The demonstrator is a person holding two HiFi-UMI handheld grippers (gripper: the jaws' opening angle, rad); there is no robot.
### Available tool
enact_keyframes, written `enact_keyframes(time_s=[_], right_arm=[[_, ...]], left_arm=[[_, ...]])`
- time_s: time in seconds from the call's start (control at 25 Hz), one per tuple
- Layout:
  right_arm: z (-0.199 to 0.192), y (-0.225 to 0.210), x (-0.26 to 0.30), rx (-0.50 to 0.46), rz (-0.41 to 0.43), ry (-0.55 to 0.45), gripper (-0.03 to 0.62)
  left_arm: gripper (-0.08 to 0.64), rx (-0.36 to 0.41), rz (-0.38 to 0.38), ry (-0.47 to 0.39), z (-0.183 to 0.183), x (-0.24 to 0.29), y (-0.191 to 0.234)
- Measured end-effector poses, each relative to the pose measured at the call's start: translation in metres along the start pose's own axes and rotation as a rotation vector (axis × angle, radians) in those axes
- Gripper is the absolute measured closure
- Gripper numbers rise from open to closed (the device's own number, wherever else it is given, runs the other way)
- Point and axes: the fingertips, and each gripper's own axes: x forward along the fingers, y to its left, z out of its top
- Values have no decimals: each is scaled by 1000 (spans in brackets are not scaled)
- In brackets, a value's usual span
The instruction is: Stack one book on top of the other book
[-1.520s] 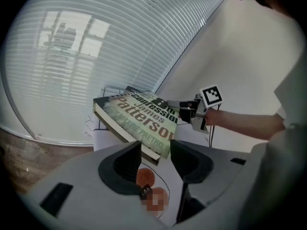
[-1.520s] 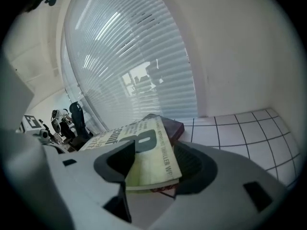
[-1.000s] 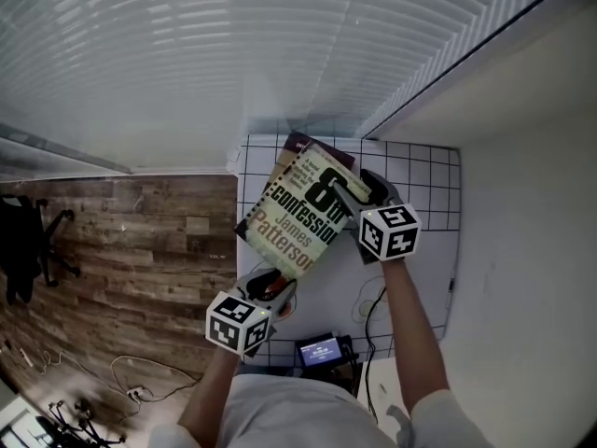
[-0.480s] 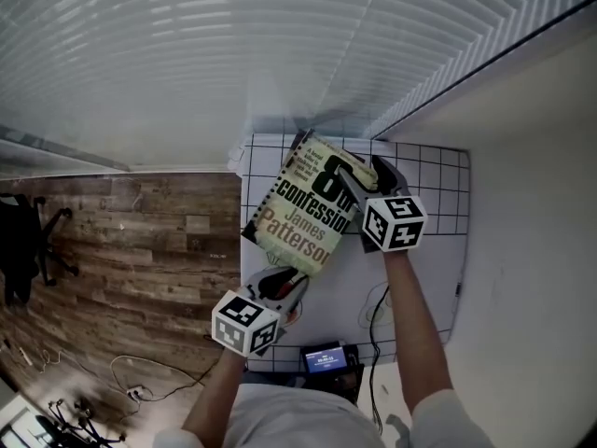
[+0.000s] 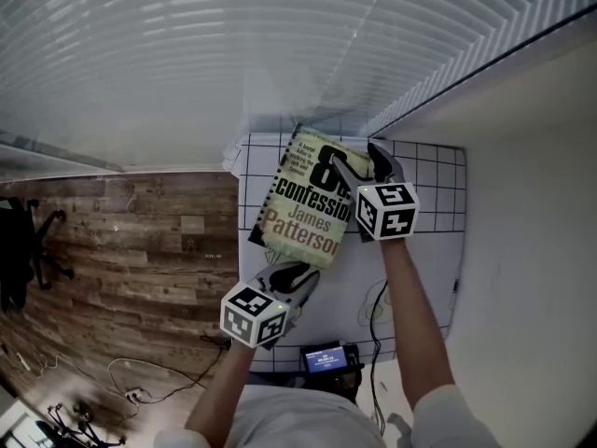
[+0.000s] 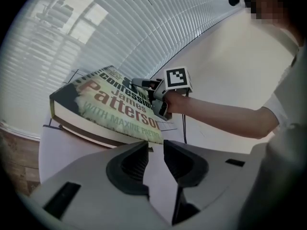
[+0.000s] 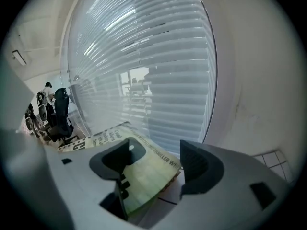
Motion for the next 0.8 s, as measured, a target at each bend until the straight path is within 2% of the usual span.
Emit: enact_keyframes(time_s=[0.28, 0.44, 0.6, 0.8], right_arm=[[-3, 1, -26, 25, -57, -37, 262], [-18, 8, -50, 70, -59, -52, 262], [-48, 18, -59, 86, -58, 14, 264], [-53, 19, -58, 94, -62, 47, 261]], left_arm=[[466, -25, -11, -1, -2, 3, 7], [469, -33, -10, 6, -8, 9, 14], [471, -87, -40, -17, -10, 9, 14], [502, -93, -73, -20, -12, 1, 4]])
